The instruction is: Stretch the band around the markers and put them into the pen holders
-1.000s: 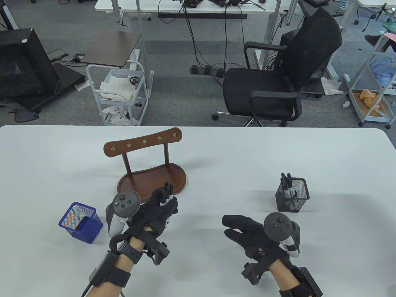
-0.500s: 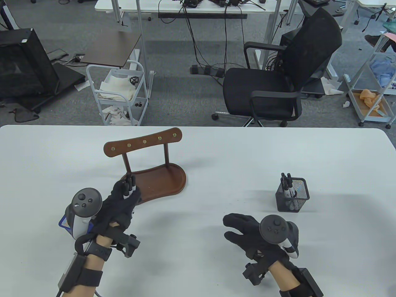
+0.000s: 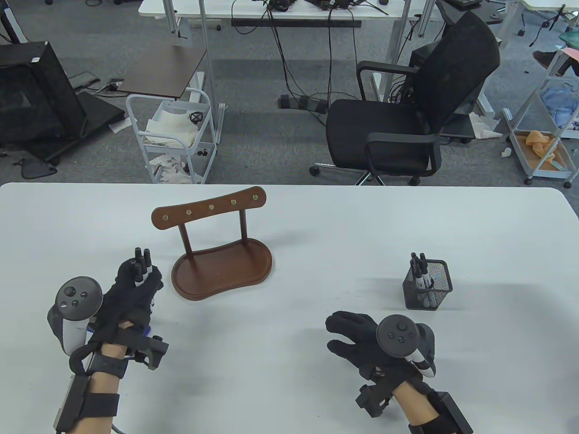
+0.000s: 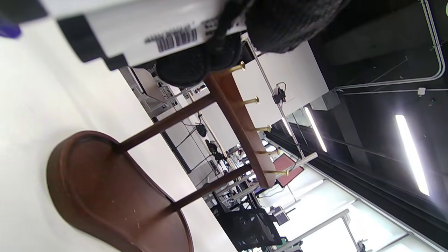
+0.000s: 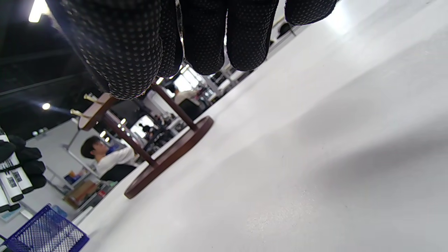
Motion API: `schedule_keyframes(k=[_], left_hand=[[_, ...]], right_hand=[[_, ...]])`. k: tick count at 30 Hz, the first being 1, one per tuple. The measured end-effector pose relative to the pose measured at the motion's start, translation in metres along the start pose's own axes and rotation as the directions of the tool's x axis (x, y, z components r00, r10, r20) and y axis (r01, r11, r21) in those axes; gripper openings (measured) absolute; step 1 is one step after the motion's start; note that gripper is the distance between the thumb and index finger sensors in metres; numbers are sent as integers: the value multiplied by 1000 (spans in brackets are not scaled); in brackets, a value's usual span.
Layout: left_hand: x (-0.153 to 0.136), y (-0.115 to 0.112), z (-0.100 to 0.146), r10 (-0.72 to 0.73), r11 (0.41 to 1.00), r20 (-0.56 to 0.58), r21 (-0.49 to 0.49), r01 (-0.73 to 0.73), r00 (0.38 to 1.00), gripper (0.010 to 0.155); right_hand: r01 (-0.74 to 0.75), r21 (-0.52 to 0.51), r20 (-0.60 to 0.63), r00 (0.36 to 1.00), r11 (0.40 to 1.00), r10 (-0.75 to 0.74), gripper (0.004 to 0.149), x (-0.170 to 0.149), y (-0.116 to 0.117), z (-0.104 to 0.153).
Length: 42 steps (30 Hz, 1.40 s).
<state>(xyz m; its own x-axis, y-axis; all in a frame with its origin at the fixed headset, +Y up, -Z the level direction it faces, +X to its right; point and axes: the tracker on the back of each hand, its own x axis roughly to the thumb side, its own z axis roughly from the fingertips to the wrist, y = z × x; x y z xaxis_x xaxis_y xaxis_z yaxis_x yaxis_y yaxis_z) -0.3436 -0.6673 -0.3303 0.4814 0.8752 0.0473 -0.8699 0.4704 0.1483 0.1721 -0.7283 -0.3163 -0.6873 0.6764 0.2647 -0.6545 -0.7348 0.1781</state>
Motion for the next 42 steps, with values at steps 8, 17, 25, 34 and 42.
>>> schedule_keyframes(k=[8,17,25,34,42], left_hand=[[-23,24,1,30,998,-41,56,-27,999,48],[-42,28,7,-4,998,-69,63,9,998,48],[-43,28,9,-91,993,-59,64,95,994,48],[-44,24,13,-217,973,-91,62,223,972,48],[-49,19,13,-247,967,-145,20,253,958,48]], right_hand=[[-11,5,4,1000,1000,11,52,0,0,0],[-18,10,5,1000,1000,18,51,0,1,1],[-20,8,6,1000,1000,19,51,0,1,0],[-21,11,11,1000,1000,21,50,1,1,0],[-22,11,12,1000,1000,22,49,1,1,0]])
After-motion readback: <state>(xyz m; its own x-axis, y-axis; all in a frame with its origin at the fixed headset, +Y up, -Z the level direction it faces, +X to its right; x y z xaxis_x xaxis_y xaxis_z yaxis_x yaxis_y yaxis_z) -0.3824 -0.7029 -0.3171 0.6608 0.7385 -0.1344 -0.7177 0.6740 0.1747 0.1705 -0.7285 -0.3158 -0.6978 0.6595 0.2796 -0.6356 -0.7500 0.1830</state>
